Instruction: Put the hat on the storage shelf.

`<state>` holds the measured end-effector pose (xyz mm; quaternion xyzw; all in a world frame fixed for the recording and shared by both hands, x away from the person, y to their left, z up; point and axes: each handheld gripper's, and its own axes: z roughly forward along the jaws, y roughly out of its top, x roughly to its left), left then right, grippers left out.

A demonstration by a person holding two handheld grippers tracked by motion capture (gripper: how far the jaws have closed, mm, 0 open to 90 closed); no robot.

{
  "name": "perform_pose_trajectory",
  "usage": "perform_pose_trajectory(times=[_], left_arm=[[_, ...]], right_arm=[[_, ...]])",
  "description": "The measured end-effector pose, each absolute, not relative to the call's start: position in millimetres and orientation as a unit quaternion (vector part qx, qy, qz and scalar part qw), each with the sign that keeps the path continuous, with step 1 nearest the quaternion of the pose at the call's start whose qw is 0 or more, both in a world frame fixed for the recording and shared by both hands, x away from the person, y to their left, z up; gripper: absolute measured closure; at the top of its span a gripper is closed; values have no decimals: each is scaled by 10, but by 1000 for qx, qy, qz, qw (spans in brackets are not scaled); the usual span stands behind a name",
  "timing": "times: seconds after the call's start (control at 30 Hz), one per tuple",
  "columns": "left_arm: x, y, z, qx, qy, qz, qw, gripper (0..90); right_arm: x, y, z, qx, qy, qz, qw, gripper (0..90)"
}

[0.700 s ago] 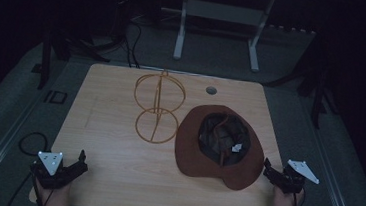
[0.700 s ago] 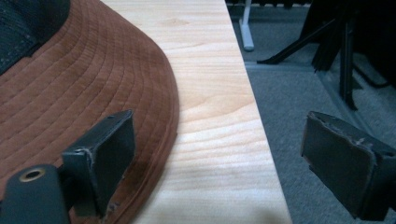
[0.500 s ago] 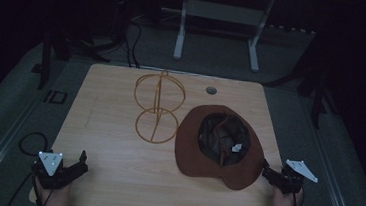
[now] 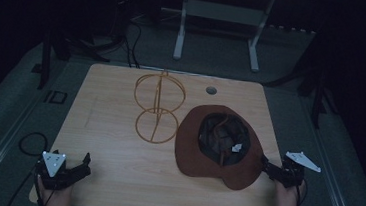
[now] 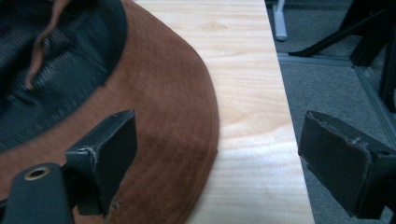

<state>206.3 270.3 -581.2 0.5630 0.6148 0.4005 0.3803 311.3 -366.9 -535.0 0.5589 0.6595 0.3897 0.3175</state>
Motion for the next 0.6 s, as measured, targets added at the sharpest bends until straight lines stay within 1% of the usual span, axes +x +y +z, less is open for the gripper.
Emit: perform_pose_trajectory(times=[0.13,0.37,0.5,0.53,0.57,0.6], left_arm=[[2069,2706,-5815,568,620,394,372,24],[2054,2664,-5786,568,607,413,372,24],[2055,2644,-5775,570,605,408,377,24],[2056,2640,-5772,572,605,405,379,24],[2059,2636,-5766,576,604,401,378,24],[2061,2626,-5759,580,607,398,370,24]], right_arm=[[3153,-3625,-5225,550,664,396,316,111],[3279,-3468,-5003,536,689,385,301,102],[3344,-3364,-4897,528,689,387,311,103],[3361,-3329,-4880,523,693,383,315,105],[3386,-3295,-4870,523,701,374,310,142],[3421,-3269,-4861,522,709,371,296,142]])
